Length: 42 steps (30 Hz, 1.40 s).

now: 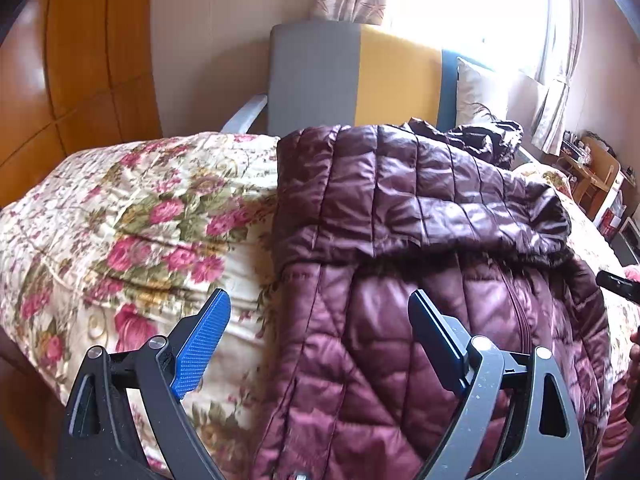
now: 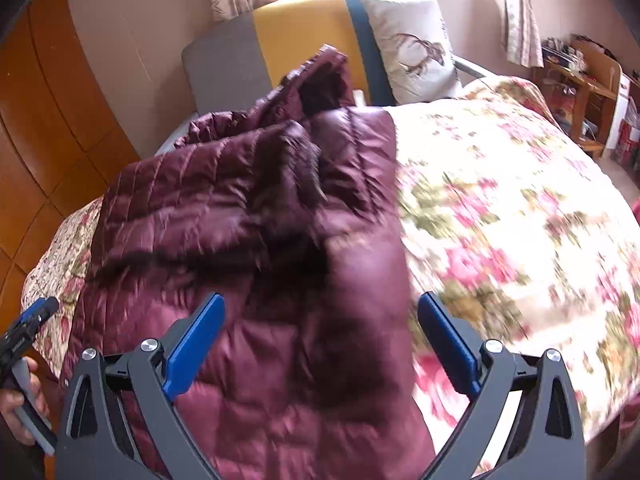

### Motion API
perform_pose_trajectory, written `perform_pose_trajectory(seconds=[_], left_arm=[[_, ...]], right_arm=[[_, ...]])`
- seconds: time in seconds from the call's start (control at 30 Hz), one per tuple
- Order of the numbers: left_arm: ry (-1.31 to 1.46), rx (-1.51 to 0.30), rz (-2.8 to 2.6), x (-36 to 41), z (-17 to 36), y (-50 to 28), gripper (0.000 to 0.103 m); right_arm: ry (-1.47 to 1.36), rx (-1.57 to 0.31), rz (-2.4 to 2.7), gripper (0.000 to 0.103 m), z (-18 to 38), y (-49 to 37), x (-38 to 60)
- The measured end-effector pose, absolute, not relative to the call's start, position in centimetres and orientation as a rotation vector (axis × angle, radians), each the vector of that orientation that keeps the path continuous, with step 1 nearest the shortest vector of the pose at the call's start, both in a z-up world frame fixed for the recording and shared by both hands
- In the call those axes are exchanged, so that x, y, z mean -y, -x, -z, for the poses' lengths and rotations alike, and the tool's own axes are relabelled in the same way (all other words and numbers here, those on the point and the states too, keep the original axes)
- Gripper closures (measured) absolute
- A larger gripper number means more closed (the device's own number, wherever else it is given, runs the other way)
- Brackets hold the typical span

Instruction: Fold large clothes

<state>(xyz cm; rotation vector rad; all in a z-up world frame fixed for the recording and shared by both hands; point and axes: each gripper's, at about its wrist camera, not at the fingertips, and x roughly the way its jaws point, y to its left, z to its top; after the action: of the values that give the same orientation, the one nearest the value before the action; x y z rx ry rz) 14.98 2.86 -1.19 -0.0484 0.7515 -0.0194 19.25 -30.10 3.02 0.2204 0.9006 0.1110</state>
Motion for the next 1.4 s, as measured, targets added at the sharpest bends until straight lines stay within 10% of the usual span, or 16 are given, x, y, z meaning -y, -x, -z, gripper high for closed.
perform_pose_trajectory(seconds=[0.8,1.03,1.2,1.4], left_arm=[[0.227,-0.993,0.178,-9.9,9.7,-4.5,0.014],[0.463,-1.092,0.38,-11.4,12.7,-1.6,0.049],[0.459,-1.086,0.479,-11.2,11.1,-0.2,0.085],[0.666,-0.918,0.672,-13.2,4.7,0.5,0.088]], right_arm=[[-0.411,-1.143,-0.175,0.002,3.8,-3.2,34.5],[-0.554,-1.269,-0.297,0.002,7.6,0.9,34.7],[-0.529,-1.273,-0.413,0.066,6.0,1.9,33.0],[-0.515,-1.074,-0.659,0.081,-4.7,2.1,31.6]])
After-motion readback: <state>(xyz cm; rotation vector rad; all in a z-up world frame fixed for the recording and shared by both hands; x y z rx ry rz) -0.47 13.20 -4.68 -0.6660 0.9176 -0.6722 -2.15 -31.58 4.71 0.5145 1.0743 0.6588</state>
